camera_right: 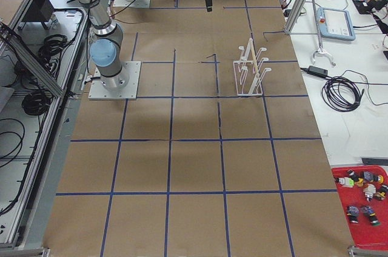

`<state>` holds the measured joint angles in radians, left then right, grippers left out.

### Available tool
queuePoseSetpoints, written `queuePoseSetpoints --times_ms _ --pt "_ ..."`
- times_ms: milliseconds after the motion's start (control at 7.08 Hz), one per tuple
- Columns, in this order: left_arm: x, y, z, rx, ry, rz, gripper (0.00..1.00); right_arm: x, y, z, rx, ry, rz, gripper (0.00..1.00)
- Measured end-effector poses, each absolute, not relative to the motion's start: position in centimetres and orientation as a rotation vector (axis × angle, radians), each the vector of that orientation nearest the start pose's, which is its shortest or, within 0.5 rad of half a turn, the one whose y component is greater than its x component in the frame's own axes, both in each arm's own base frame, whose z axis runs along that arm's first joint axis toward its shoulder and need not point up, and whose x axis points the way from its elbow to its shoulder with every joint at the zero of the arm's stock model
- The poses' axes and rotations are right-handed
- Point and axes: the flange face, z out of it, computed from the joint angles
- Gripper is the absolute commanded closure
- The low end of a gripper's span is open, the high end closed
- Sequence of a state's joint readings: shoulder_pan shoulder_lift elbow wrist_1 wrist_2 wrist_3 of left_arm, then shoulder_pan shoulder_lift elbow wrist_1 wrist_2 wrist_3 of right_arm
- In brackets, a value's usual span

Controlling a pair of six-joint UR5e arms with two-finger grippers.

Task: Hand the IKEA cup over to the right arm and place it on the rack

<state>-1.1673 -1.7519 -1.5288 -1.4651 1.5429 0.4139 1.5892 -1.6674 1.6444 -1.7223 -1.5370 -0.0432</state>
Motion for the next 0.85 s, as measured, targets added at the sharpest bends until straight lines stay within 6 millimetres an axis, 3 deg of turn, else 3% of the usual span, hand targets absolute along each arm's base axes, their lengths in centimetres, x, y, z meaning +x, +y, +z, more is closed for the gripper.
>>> queuePoseSetpoints --times_ms 565,848 --pt "2.6 -61.0 45.5 0.223 3.444 -0.656 1.00 14.5 -46.4 51.3 -0.105 3.097 -0.266 0.00" --pt "-2.8 -61.4 45.8 0.489 3.435 -1.078 1.00 14.5 -46.4 51.2 -0.103 3.098 -0.264 0.00"
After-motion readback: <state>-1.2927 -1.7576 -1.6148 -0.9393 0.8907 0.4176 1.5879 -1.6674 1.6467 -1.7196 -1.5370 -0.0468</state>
